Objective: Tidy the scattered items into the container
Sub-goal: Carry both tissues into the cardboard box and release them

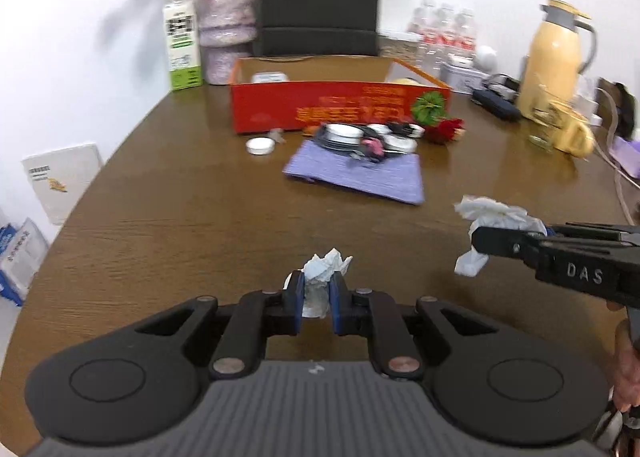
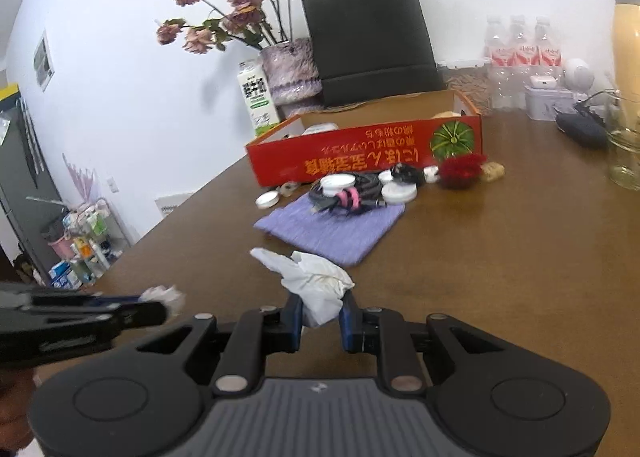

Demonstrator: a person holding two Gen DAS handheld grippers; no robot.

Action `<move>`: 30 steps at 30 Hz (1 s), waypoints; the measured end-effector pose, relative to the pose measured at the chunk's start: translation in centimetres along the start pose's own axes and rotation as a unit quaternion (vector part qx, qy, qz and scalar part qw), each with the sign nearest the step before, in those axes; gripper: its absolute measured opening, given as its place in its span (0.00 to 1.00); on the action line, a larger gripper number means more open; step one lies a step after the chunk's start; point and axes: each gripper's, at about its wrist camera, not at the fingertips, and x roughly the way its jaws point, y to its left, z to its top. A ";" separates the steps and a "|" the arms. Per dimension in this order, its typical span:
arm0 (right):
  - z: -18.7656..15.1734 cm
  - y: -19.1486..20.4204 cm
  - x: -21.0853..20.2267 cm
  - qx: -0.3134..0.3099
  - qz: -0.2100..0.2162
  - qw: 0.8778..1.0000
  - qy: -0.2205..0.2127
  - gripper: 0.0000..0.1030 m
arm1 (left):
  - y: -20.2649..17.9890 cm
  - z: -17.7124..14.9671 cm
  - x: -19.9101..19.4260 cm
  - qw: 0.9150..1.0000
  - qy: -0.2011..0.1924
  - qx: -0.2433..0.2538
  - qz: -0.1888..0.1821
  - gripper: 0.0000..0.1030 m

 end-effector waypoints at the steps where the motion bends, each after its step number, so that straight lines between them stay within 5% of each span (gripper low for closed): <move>1: -0.2 0.2 -0.7 -0.004 -0.003 1.000 0.001 0.17 | -0.3 -0.1 -0.2 1.000 -0.001 0.006 -0.009 0.14; 9: -0.6 1.0 -5.2 -0.041 -0.030 0.998 -0.024 0.17 | -1.3 -0.2 -2.2 0.999 -0.032 0.017 -0.034 0.14; 20: -0.8 1.9 -6.1 -0.060 -0.027 0.997 -0.043 0.17 | -0.3 0.3 -2.1 0.997 -0.041 0.004 -0.060 0.14; 25: 3.2 0.4 -4.7 -0.067 -0.021 0.996 -0.054 0.17 | 1.7 5.2 0.0 0.995 -0.063 0.008 -0.072 0.14; 30: 10.6 -0.9 -1.0 -0.119 -0.023 0.989 -0.080 0.17 | 3.7 15.5 5.4 0.993 -0.071 0.014 -0.091 0.14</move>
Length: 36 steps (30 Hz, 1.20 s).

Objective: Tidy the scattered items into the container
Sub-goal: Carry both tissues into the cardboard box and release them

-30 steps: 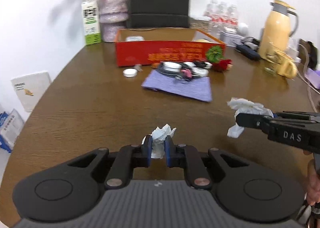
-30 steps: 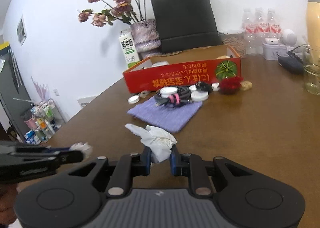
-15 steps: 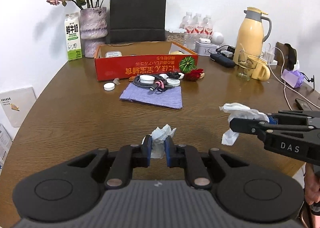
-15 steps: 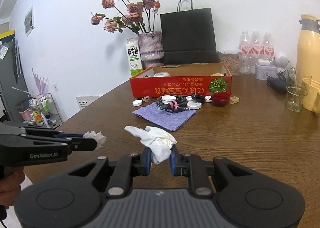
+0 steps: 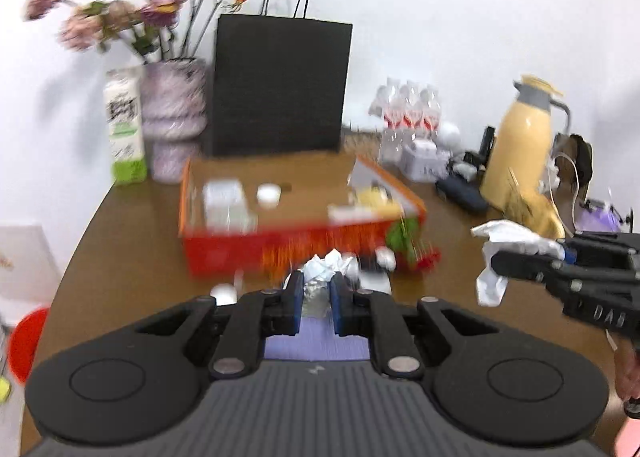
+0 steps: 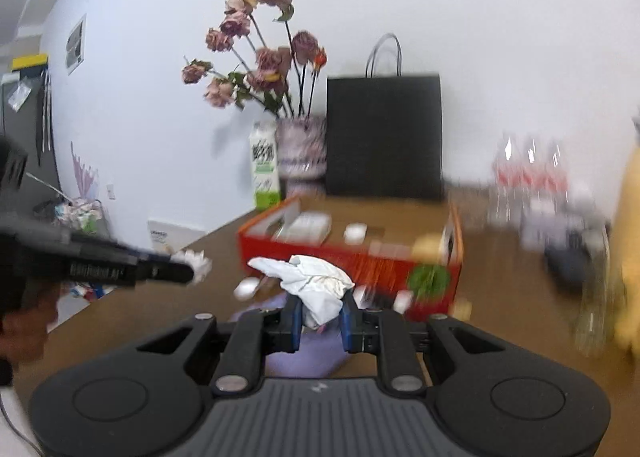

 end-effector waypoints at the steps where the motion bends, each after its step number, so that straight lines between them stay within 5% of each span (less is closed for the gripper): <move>1: 1.4 -0.5 1.5 -0.011 0.000 1.000 0.001 0.17 | 0.6 2.0 2.0 1.000 0.006 -0.003 -0.006 0.14; 6: 9.2 -4.8 13.9 -0.008 -0.002 0.998 0.063 0.17 | 2.9 9.4 15.5 0.995 0.102 -0.006 -0.001 0.14; 10: 12.6 -7.2 25.5 -0.011 -0.022 0.991 0.132 0.17 | 5.6 10.6 25.2 0.985 0.166 -0.026 0.035 0.14; 16: 11.9 -10.2 38.3 0.030 -0.038 0.972 0.230 0.17 | 8.7 9.5 29.4 0.979 0.185 -0.024 0.079 0.24; 19: 10.6 -9.9 40.8 0.023 -0.035 0.967 0.253 0.21 | 9.9 9.8 29.7 0.980 0.186 -0.048 0.054 0.33; 21: 10.3 -9.8 41.5 0.026 -0.028 0.965 0.260 0.45 | 10.3 10.6 30.1 0.980 0.185 -0.060 0.046 0.36; 24: 10.7 -10.0 41.2 0.034 -0.036 0.969 0.243 0.56 | 9.8 11.8 29.5 0.983 0.169 -0.048 0.060 0.47; 30: 12.7 -11.8 38.8 0.053 -0.041 0.972 0.226 0.67 | 9.2 13.5 26.1 0.986 0.144 -0.056 0.066 0.60; 32: 13.3 -12.1 37.1 0.048 -0.050 0.972 0.224 0.67 | 8.9 13.7 24.4 0.987 0.132 -0.054 0.078 0.82; 33: 13.5 -12.0 36.3 0.046 -0.054 0.972 0.223 0.67 | 8.8 13.6 23.4 0.987 0.121 -0.057 0.084 0.85; 36: 13.9 -11.9 33.7 0.042 -0.067 0.971 0.225 0.67 | 8.5 13.5 21.3 0.985 0.128 -0.063 0.095 0.86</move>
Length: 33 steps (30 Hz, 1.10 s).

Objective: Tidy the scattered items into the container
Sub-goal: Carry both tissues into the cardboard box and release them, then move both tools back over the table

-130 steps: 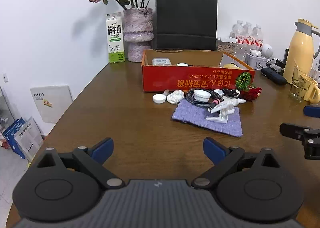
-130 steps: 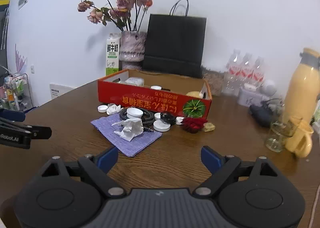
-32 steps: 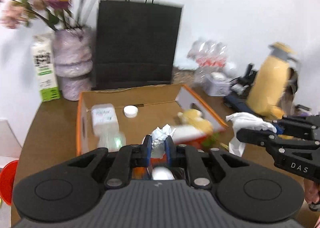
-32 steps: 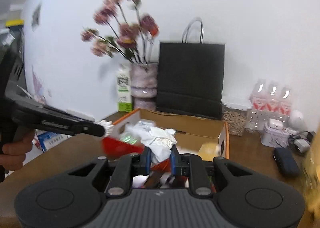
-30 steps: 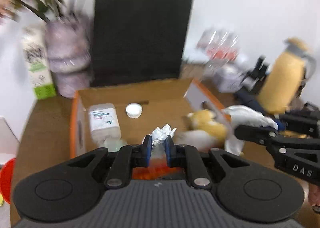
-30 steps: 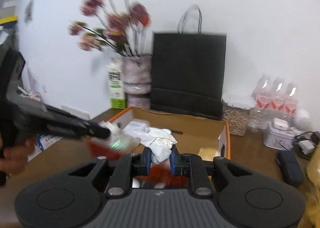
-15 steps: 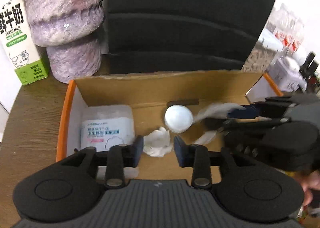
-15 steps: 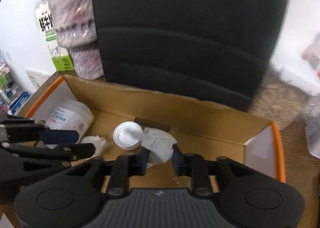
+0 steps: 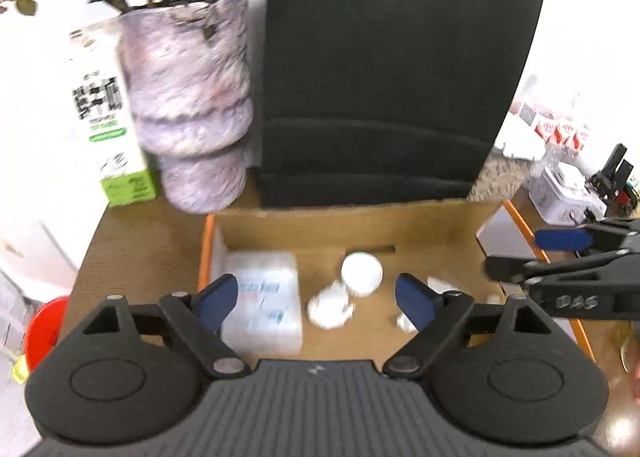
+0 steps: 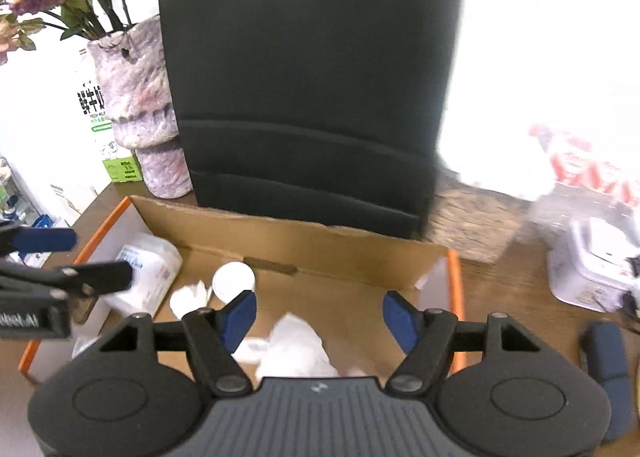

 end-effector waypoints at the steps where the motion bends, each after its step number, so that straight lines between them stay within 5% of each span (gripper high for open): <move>1: -0.3 0.0 -0.9 -0.002 -0.003 1.000 0.001 0.67 | 0.2 -0.3 -0.7 1.000 0.006 -0.009 0.001 0.86; 5: -1.5 -0.7 -5.2 -0.004 -0.018 1.000 -0.005 0.78 | 0.8 -1.3 -4.8 0.999 0.014 -0.034 0.009 0.87; 17: -7.5 -0.5 -18.3 -0.033 -0.009 0.998 -0.044 0.80 | -0.5 -7.8 -16.9 0.998 -0.034 -0.002 0.053 0.96; 27: -17.0 1.0 -23.9 -0.036 0.045 0.996 -0.075 0.87 | -0.4 -16.2 -20.8 0.998 -0.058 -0.009 0.037 1.00; 33: -24.9 2.0 -25.6 -0.044 0.015 0.993 -0.107 0.88 | -0.2 -23.4 -22.2 0.997 -0.079 -0.009 0.013 1.00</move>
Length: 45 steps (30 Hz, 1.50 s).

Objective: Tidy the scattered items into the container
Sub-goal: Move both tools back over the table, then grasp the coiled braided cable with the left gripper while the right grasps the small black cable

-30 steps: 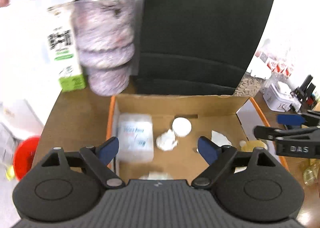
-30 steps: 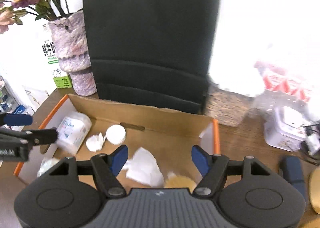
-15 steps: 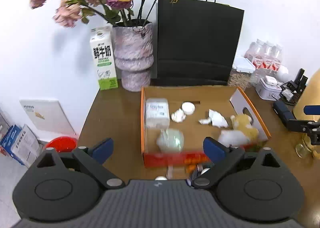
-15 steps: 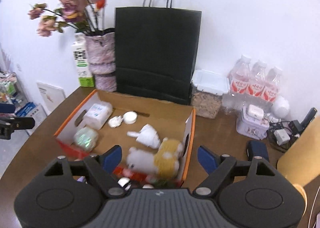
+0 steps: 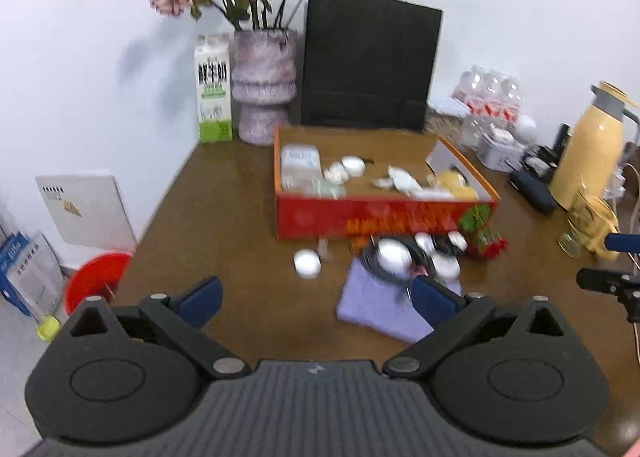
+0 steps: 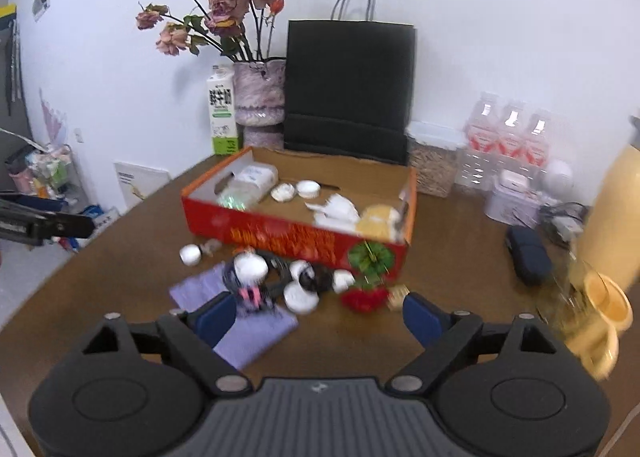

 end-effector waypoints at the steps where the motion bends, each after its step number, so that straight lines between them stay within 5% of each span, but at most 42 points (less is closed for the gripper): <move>1: -1.1 0.2 -0.5 0.000 -0.007 1.000 -0.006 0.88 | -0.1 -1.0 -0.2 1.000 0.001 0.001 -0.002 1.00; 5: -5.9 1.1 -1.7 0.038 -0.019 0.999 -0.014 0.89 | -0.1 -5.3 -1.7 0.999 -0.032 -0.008 0.008 1.00; 10: -11.4 3.3 -3.4 0.077 -0.007 0.996 -0.043 0.89 | -0.8 -10.6 -2.3 0.997 -0.058 -0.028 -0.029 1.00; 13: -13.7 4.9 -4.4 0.062 -0.038 0.994 -0.077 0.89 | -2.2 -13.2 -0.9 0.998 -0.056 0.015 0.024 1.00; 22: -17.5 5.7 -4.0 0.067 -0.034 0.994 -0.077 0.90 | -3.5 -16.1 -0.9 0.996 -0.075 0.037 0.016 1.00; 33: -17.8 4.9 -2.9 0.087 -0.030 0.994 -0.062 0.90 | -4.3 -15.0 -0.2 0.997 -0.057 0.034 -0.024 1.00; 41: -15.2 3.5 -1.7 0.097 -0.014 0.994 -0.057 0.90 | -7.5 -6.4 6.4 0.992 -0.066 0.080 -0.069 1.00; 45: -14.2 2.6 -1.1 0.100 -0.022 0.993 -0.063 0.90 | -8.0 -3.0 12.2 0.993 -0.036 0.078 -0.080 1.00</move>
